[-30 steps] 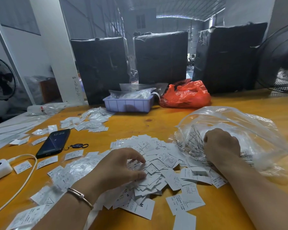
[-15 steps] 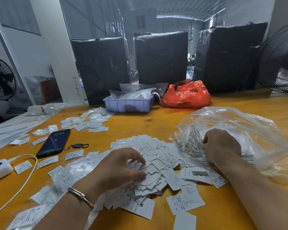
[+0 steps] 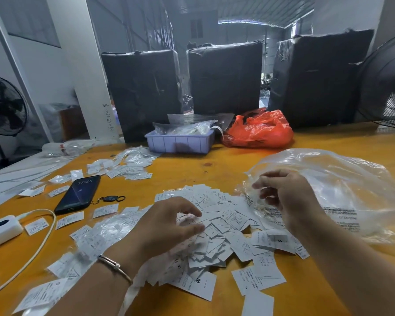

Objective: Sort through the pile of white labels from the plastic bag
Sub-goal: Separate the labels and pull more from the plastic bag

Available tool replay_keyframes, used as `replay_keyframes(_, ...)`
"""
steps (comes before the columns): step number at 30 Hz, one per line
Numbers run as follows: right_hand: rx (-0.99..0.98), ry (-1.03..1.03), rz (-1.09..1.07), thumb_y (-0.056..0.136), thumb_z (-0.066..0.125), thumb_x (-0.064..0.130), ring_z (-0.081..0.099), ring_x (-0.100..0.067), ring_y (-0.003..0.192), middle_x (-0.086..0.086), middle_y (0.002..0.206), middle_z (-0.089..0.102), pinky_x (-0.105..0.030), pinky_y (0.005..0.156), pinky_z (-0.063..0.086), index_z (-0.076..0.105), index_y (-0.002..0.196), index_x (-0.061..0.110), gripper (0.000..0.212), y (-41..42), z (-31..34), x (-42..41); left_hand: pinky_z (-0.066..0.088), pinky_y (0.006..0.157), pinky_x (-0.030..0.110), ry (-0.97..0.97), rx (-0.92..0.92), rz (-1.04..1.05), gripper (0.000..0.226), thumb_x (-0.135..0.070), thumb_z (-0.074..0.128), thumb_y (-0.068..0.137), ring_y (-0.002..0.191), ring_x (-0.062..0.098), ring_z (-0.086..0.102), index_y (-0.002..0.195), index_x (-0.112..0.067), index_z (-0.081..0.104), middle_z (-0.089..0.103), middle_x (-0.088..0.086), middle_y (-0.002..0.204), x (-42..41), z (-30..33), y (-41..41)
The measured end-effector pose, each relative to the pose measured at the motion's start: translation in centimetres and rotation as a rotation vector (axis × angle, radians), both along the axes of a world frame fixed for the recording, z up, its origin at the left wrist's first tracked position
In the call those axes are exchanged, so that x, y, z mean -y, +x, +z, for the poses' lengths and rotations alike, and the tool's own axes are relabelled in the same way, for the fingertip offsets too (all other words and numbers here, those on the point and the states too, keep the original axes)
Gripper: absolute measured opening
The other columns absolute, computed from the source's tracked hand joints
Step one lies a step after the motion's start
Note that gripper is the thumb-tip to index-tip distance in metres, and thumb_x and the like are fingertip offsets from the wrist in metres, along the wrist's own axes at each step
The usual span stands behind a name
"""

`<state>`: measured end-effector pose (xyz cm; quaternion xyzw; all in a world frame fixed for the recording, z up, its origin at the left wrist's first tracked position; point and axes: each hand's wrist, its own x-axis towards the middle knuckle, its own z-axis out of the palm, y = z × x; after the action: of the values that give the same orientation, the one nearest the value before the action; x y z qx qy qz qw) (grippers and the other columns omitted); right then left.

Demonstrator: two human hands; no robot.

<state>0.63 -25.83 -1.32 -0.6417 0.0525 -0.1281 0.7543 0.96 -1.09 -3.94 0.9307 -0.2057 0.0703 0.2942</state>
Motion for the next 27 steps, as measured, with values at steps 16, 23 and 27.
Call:
replay_keyframes(16, 0.048, 0.259, 0.751, 0.066, 0.069, -0.003, 0.059, -0.018, 0.068, -0.011, 0.078, 0.062, -0.025, 0.064, 0.047, 0.069, 0.083, 0.009, 0.021, -1.5, -0.9, -3.2, 0.053, 0.067, 0.024, -0.56, -0.447, -0.219, 0.027, -0.024, 0.078, 0.074, 0.076, 0.02, 0.07, 0.1, -0.015, 0.074, 0.075, 0.011, 0.088, 1.4, 2.0, -1.7)
replay_keyframes(23, 0.072, -0.051, 0.658, 0.064, 0.079, 0.004, 0.065, -0.015, 0.078, -0.005, 0.107, 0.07, -0.025, 0.069, 0.051, 0.067, 0.111, 0.021, 0.051, -1.4, -0.9, -2.6, 0.051, 0.068, 0.027, -0.613, -0.398, -0.192, 0.024, -0.024, 0.076, 0.072, 0.07, 0.017, 0.066, 0.09, -0.008, 0.076, 0.073, 0.009, 0.077, 1.4, 2.2, -1.7)
replay_keyframes(27, 0.076, -0.279, 0.547, 0.066, 0.083, 0.028, 0.066, -0.015, 0.073, -0.007, 0.09, 0.073, -0.028, 0.067, 0.048, 0.072, 0.096, 0.017, 0.034, -1.7, -1.1, -3.0, 0.051, 0.066, 0.028, -0.596, -0.386, -0.166, 0.025, -0.029, 0.075, 0.072, 0.066, 0.018, 0.065, 0.084, -0.007, 0.075, 0.071, 0.01, 0.071, 1.3, 2.3, -1.8)
